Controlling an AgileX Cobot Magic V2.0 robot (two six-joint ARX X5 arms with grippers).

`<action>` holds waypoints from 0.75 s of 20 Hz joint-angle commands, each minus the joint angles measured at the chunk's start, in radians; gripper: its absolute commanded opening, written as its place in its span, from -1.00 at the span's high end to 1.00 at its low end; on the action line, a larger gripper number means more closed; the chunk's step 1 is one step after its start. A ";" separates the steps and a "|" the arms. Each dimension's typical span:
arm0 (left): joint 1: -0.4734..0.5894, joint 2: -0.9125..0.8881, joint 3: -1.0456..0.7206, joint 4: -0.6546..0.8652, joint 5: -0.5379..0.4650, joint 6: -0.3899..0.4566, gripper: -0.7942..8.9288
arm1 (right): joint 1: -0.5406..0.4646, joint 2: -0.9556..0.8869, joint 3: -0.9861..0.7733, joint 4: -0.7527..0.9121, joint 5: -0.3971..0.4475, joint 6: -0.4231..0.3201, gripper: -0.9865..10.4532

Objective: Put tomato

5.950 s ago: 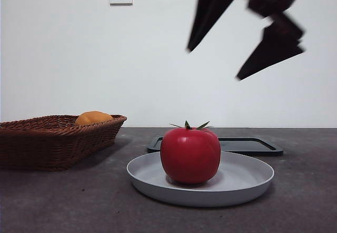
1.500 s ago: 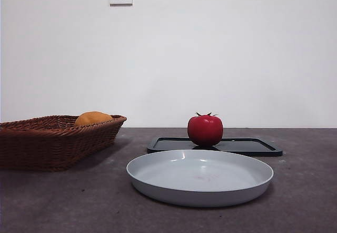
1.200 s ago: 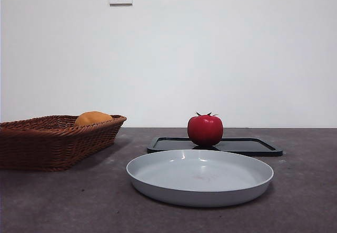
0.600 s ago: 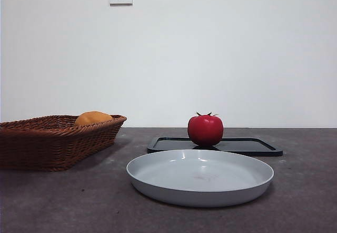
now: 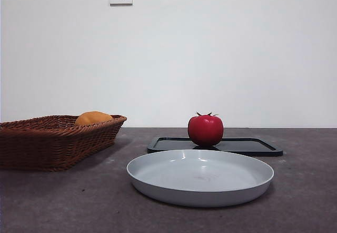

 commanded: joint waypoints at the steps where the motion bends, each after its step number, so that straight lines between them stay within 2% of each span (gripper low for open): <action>1: -0.005 0.001 0.007 0.011 -0.002 0.001 0.75 | 0.006 0.006 0.011 0.010 -0.001 0.006 0.79; 6: 0.019 -0.004 0.006 0.012 -0.002 0.001 0.75 | 0.006 0.006 0.011 0.010 -0.001 0.006 0.79; 8: 0.138 -0.008 -0.005 0.013 0.048 0.003 0.75 | 0.006 0.006 0.011 0.010 -0.001 0.006 0.79; 10: 0.277 -0.029 -0.053 0.081 0.059 0.013 0.75 | 0.006 0.006 0.011 0.010 -0.001 0.006 0.79; 13: 0.459 -0.132 -0.260 0.291 0.053 0.085 0.75 | 0.006 0.006 0.011 0.010 -0.001 0.006 0.79; 15: 0.537 -0.225 -0.453 0.455 0.053 0.061 0.75 | 0.006 0.006 0.011 0.010 -0.001 0.006 0.79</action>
